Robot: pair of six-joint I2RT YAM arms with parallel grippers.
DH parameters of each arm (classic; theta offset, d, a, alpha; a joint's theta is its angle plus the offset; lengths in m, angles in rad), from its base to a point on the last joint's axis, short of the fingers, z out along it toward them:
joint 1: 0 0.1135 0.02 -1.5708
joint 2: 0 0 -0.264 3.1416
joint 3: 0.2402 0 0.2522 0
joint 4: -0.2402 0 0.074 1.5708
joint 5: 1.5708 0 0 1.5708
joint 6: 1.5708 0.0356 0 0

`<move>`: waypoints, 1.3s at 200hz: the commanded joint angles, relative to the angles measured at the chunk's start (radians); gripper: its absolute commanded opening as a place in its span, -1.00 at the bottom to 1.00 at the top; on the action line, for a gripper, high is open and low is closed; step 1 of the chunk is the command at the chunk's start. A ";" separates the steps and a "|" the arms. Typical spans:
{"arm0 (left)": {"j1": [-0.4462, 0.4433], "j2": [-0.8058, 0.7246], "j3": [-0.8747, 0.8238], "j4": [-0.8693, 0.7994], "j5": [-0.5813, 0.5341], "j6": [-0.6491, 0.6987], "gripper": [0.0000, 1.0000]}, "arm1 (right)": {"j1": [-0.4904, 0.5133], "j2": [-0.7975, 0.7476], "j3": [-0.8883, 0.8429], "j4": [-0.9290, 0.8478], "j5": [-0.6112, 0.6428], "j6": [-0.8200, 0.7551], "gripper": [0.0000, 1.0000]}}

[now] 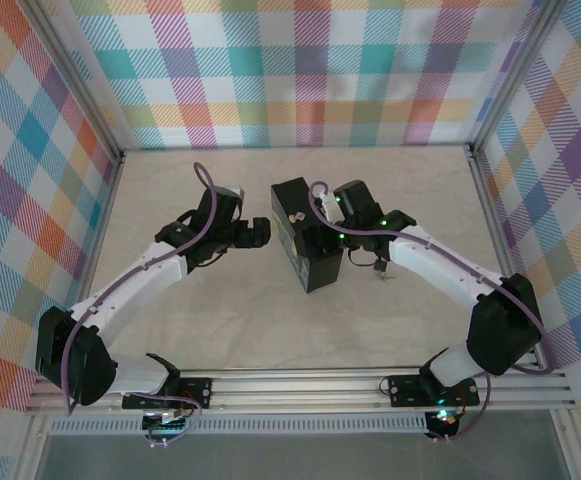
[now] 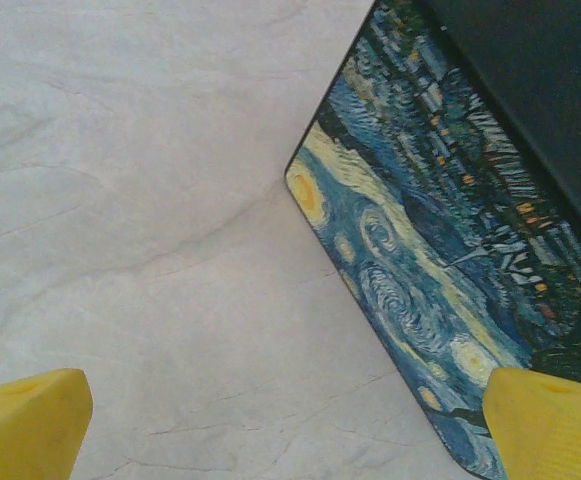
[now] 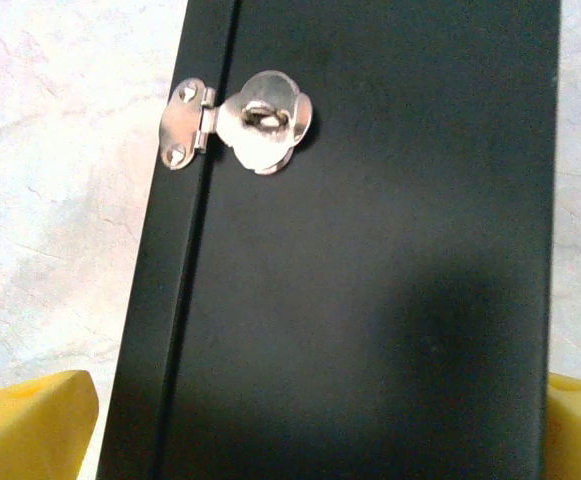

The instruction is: Unlock a padlock with a key

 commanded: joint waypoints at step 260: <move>-0.050 0.505 0.168 0.223 0.100 -0.235 1.00 | -0.299 0.121 -0.336 0.602 -0.539 0.414 0.88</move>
